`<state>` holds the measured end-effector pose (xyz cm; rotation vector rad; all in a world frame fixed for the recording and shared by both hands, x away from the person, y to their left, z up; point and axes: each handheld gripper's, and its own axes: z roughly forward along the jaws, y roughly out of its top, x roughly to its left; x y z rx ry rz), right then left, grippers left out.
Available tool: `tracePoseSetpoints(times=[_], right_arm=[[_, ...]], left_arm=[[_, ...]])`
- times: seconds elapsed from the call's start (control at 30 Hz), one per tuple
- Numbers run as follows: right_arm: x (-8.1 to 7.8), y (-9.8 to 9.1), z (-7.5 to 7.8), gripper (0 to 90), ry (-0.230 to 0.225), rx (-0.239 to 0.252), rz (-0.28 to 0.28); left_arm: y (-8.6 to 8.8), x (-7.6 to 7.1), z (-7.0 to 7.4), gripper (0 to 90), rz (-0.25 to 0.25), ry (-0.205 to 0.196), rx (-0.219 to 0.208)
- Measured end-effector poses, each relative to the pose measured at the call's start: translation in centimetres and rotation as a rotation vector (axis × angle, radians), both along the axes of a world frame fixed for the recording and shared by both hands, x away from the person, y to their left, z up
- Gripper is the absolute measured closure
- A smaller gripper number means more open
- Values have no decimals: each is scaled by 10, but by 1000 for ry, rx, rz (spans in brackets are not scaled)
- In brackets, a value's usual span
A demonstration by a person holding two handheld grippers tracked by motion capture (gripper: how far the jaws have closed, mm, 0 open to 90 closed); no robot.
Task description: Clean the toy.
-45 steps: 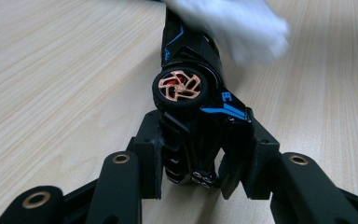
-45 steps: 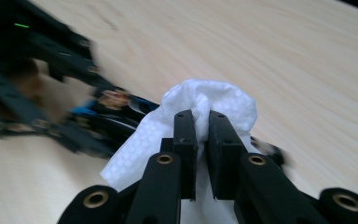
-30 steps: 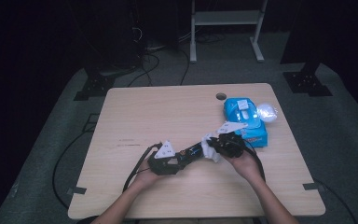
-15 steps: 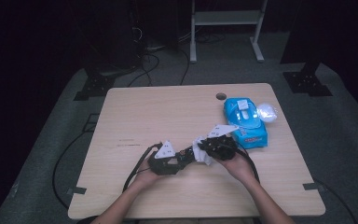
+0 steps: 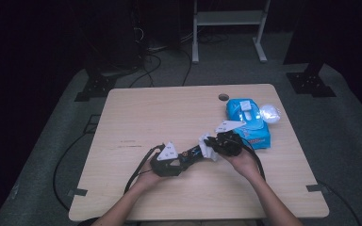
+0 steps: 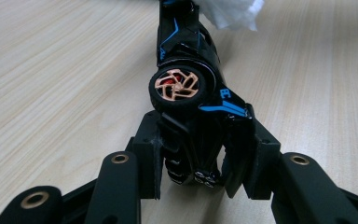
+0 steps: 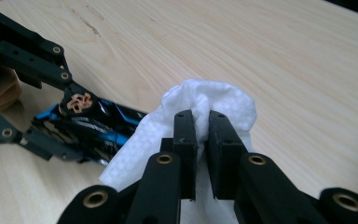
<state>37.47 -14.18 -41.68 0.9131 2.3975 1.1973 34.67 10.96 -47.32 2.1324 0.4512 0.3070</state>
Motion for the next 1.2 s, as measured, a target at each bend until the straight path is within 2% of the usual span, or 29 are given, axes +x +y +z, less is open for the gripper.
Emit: tracePoseSetpoints(times=[0.1, 0.17, 0.2, 0.3, 0.37, 0.43, 0.67, 0.77, 0.8, 0.87, 0.9, 0.97, 1.07, 1.13, 1.2], right_arm=[[10, -3, -1, 823, 7, -2, -28], [13, -14, -4, 823, 56, 57, -27], [12, -18, -4, 823, 62, 66, -33], [8, -25, -3, 824, 68, 58, -42], [5, -22, -1, 825, 59, 36, -51], [2, -13, 0, 825, 50, 26, -22], [-14, 37, -1, 824, 28, 6, 100], [-21, 51, -2, 824, 74, 70, 191], [-23, 55, -3, 823, 71, 59, 205], [-26, 58, -3, 822, 36, 40, 210], [-24, 56, -3, 822, 34, 39, 201], [-20, 47, -2, 822, 10, 20, 145], [-13, 28, -2, 823, -28, -29, 67], [-10, 17, -2, 823, -20, -15, 44], [-10, 15, -3, 823, -16, -4, 39]], left_arm=[[0, 0, 0, 570, 1, 0, -3], [0, 0, 1, 573, -5, -11, 2], [0, 0, 1, 575, -5, -8, -2], [-1, 0, -1, 576, -7, -7, -3], [-2, -1, 0, 576, -12, -16, 6], [-3, -2, 0, 576, -15, -18, 10], [-2, -1, 0, 576, -15, -8, 4], [-2, -2, 0, 576, -15, -8, 4], [-2, -1, 0, 576, -14, -5, 4], [-2, -1, 0, 576, -12, 1, -2], [-2, -1, 0, 576, -12, 0, -2], [-2, -1, 0, 576, -14, -4, 0], [-1, -1, 0, 576, -17, -5, 0], [-3, -1, 0, 576, -20, -12, 1], [-3, -1, 0, 576, -21, -13, 6]])
